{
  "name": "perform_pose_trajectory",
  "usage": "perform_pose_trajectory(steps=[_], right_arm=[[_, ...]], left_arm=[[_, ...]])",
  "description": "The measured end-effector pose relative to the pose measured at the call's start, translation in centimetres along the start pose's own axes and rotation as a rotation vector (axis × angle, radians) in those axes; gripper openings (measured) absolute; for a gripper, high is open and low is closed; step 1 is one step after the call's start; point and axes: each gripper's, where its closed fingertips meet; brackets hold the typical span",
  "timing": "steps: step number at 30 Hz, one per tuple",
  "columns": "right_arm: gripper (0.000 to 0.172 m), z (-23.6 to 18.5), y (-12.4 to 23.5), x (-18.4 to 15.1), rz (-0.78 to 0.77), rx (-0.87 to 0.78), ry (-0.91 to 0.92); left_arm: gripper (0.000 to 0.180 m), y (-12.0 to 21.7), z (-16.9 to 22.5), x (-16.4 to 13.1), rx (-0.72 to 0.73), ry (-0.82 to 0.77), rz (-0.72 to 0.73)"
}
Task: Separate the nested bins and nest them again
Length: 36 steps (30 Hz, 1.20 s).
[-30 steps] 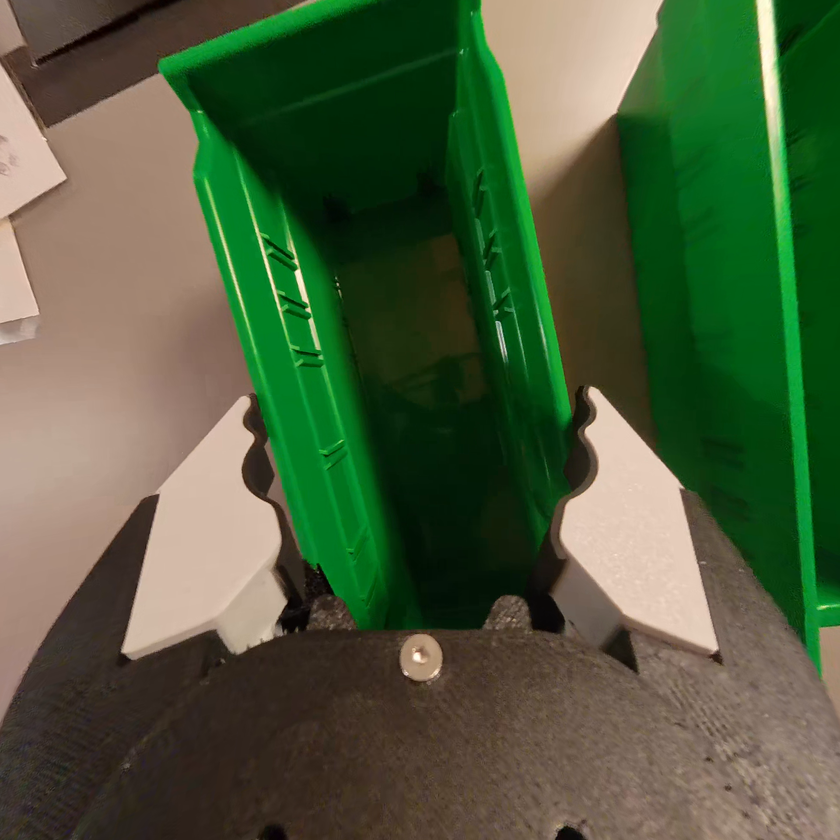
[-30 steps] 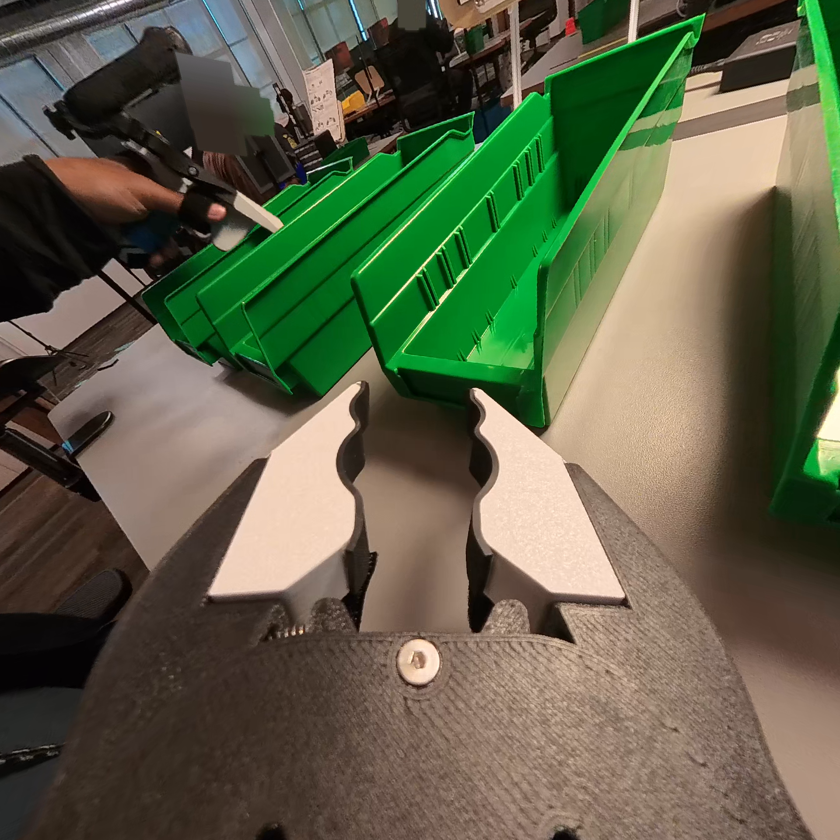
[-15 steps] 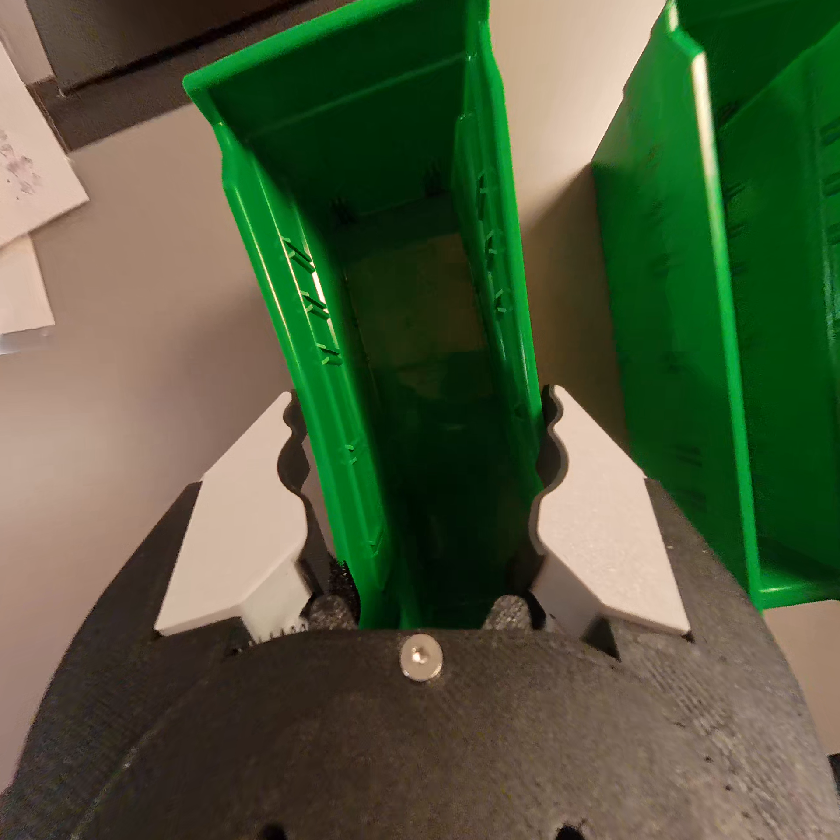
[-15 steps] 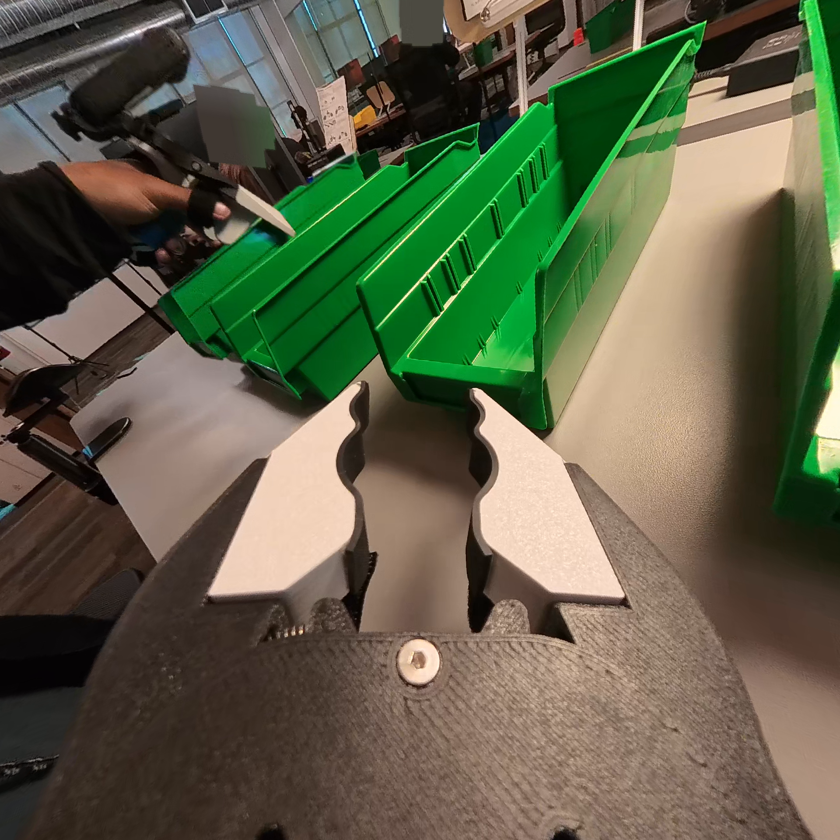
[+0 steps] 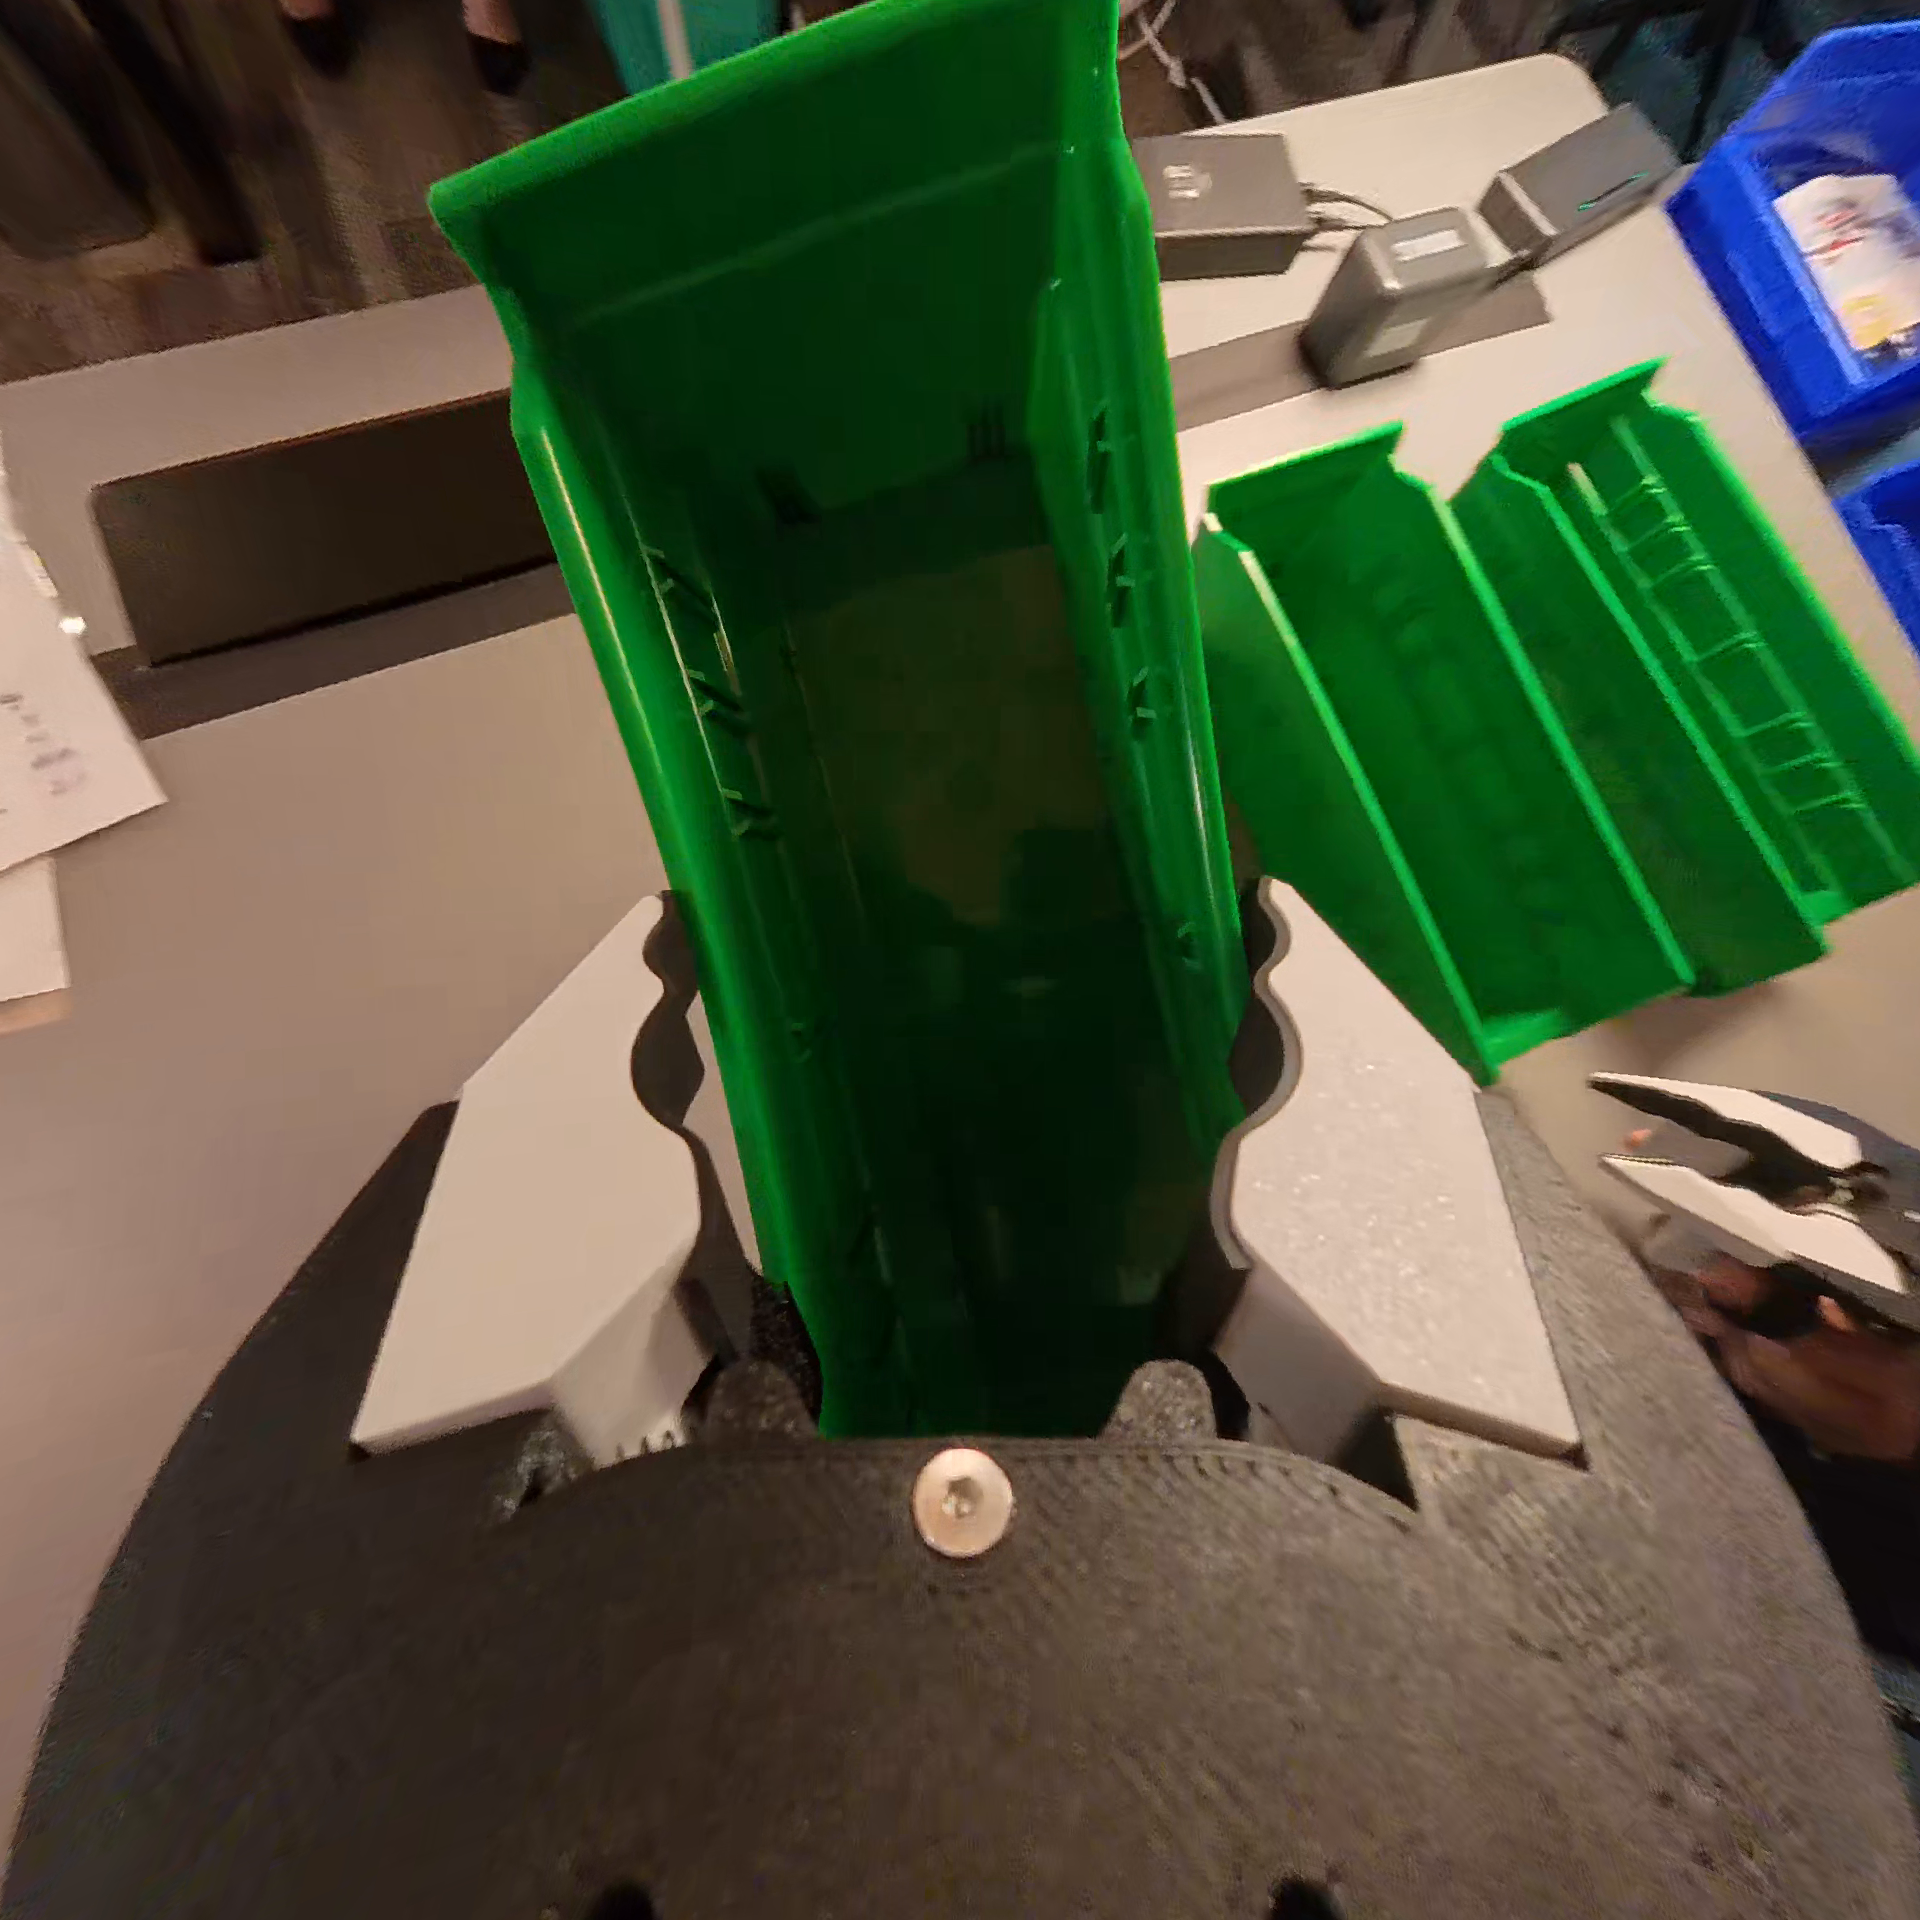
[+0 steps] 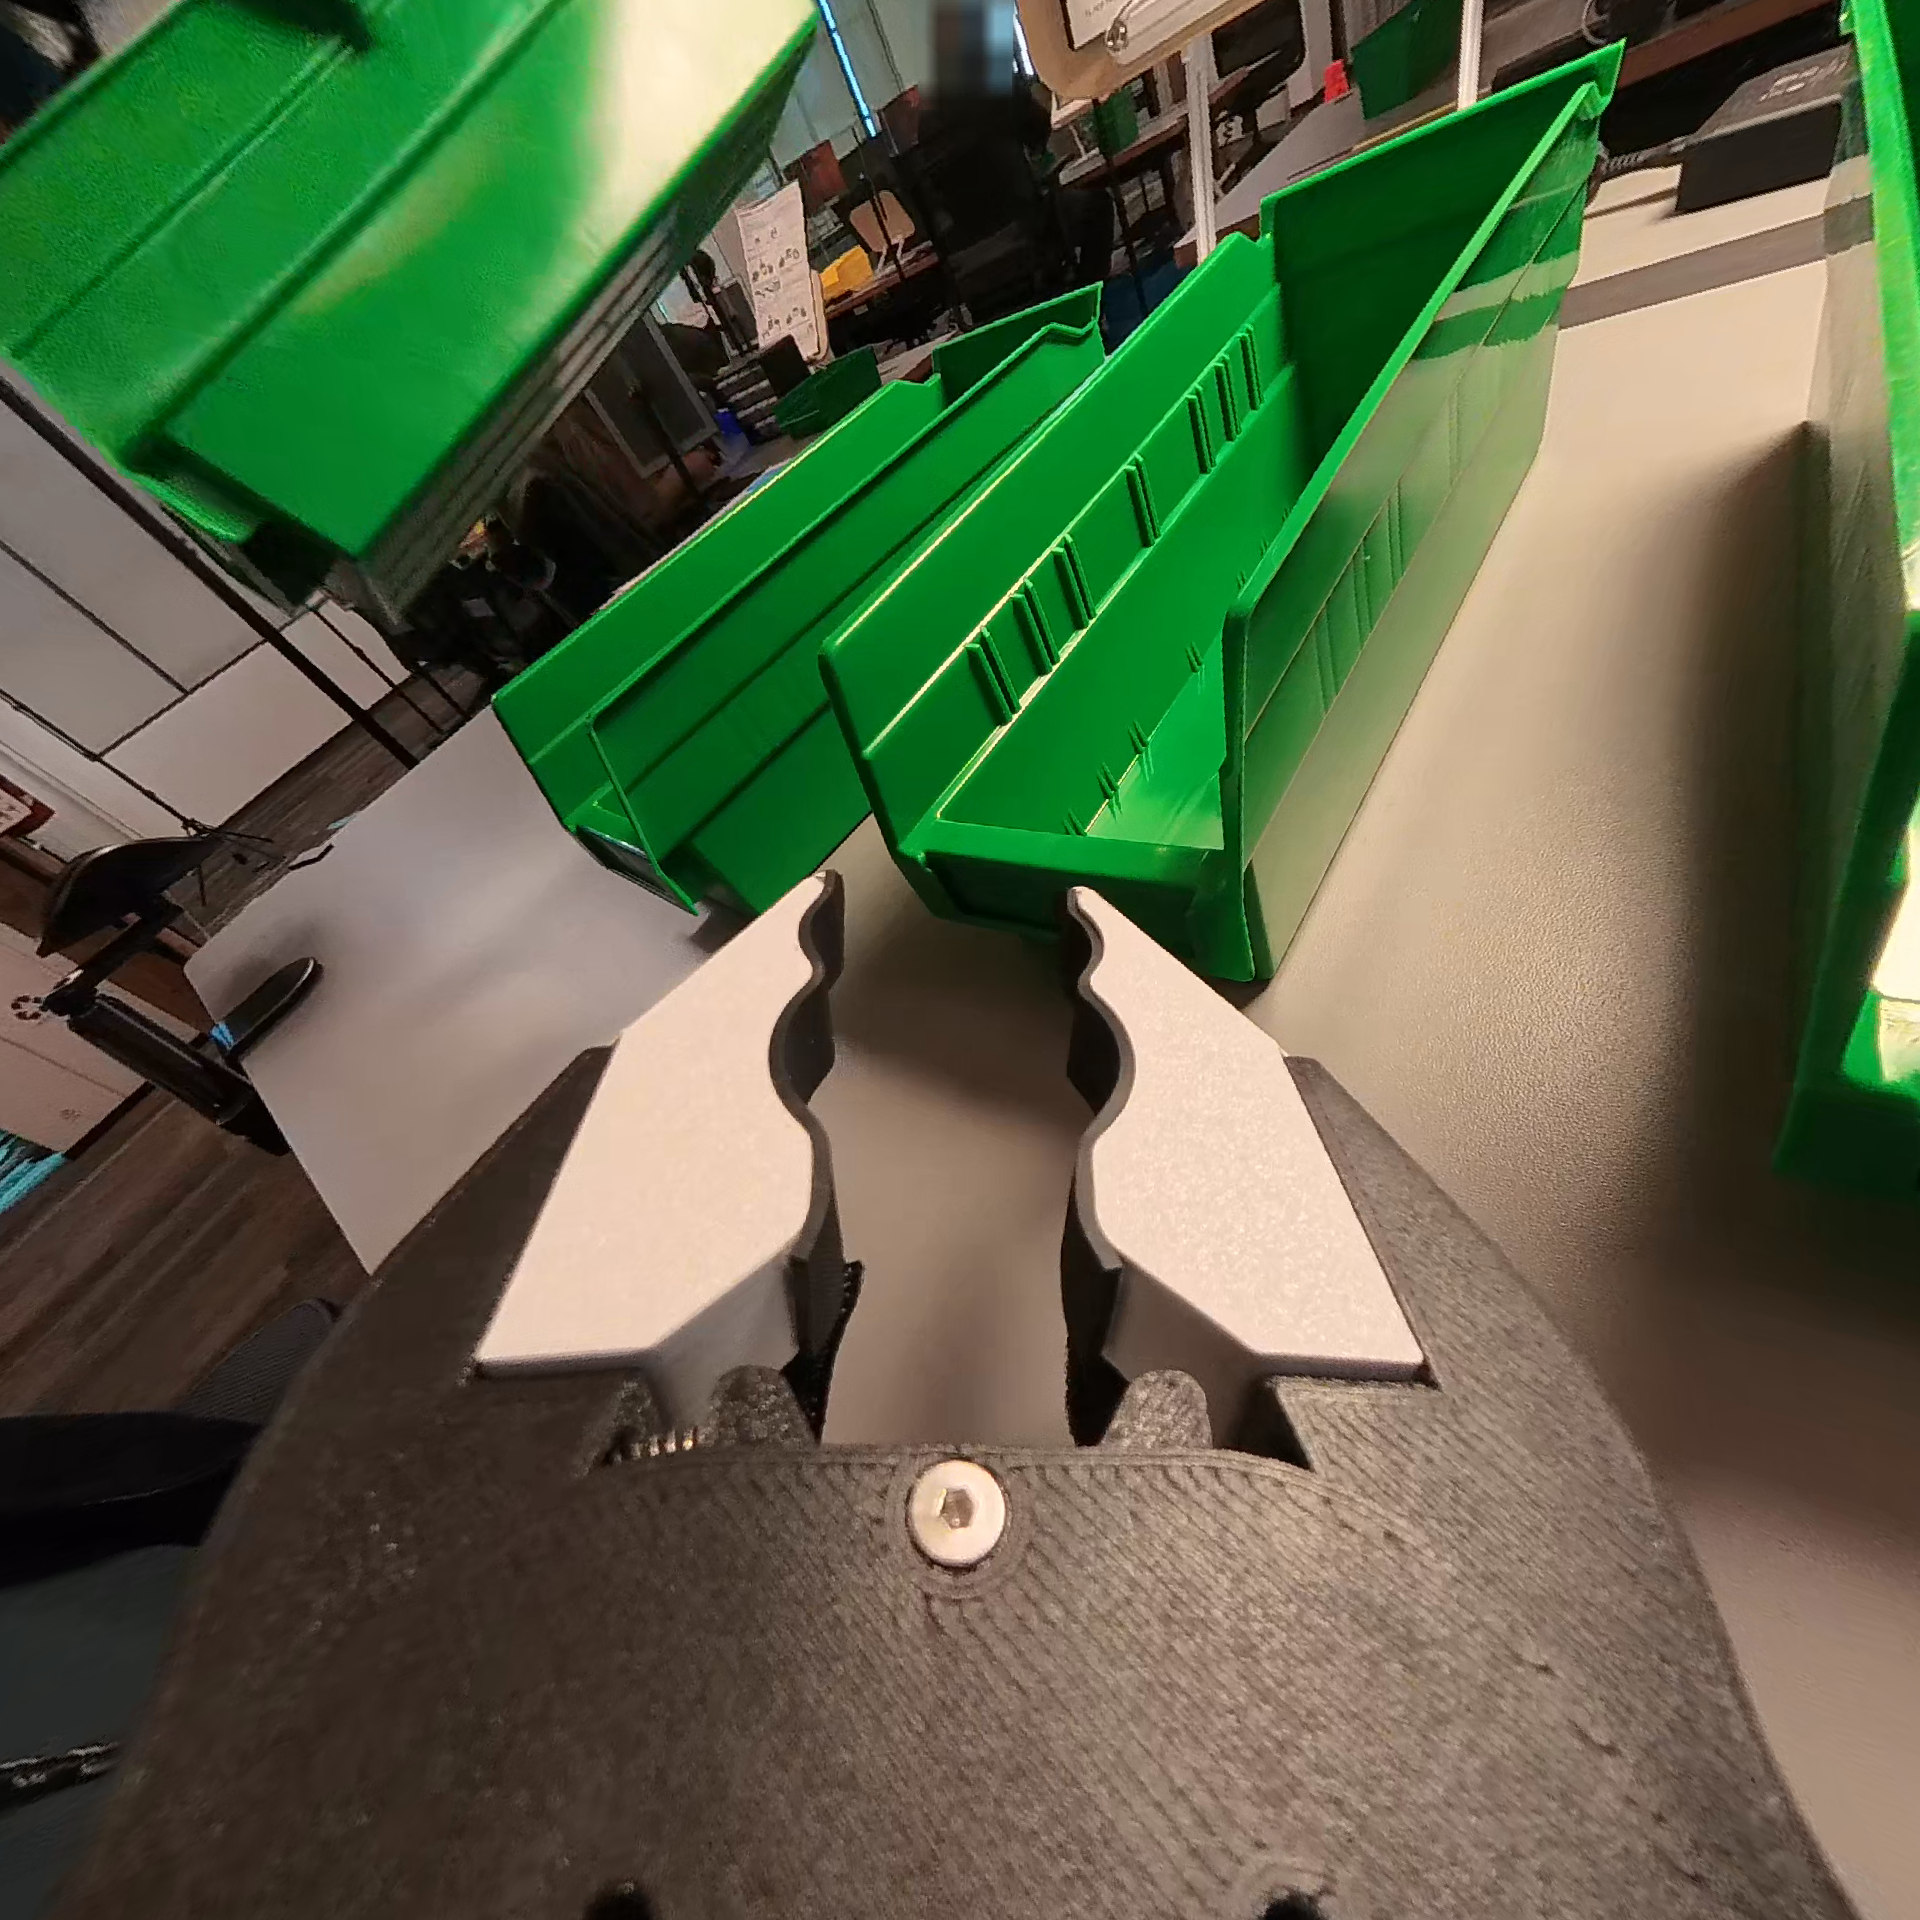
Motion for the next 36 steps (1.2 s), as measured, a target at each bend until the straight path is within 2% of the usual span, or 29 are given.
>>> perform_pose_trajectory(steps=[4, 10, 14, 21, 26, 36], right_arm=[[0.041, 0.0, 0.1, 0.1, 0.007, 0.005, -0.006], [0.041, 0.1, 0.1, 0.1, 0.012, 0.009, -0.015], [0.04, 0.1, 0.2, 0.1, 0.013, 0.01, -0.017], [0.04, 0.1, 0.2, 0.1, 0.012, 0.019, -0.025], [0.04, 0.0, 0.2, 0.1, 0.011, 0.026, -0.025], [0.039, -0.1, 0.2, 0.1, 0.01, 0.028, -0.027]], left_arm=[[0.103, -1.7, 3.4, -0.5, -0.064, -0.008, -0.029], [0.104, -6.1, 5.9, -2.1, -0.094, 0.005, -0.079], [0.104, -8.1, 5.9, -3.1, -0.05, -0.011, -0.125], [0.106, -9.6, 4.7, -4.0, 0.081, -0.056, -0.143], [0.108, -11.2, 5.1, -5.3, 0.103, -0.081, -0.176], [0.111, -12.4, 5.3, -5.4, 0.142, -0.088, -0.148]])
Point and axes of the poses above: each gripper's, where its closed fingertips meet, y back along the fingers, x out of its top, z = x × y across the jaws, and after that the axes turned 5 degrees about x, right-handed
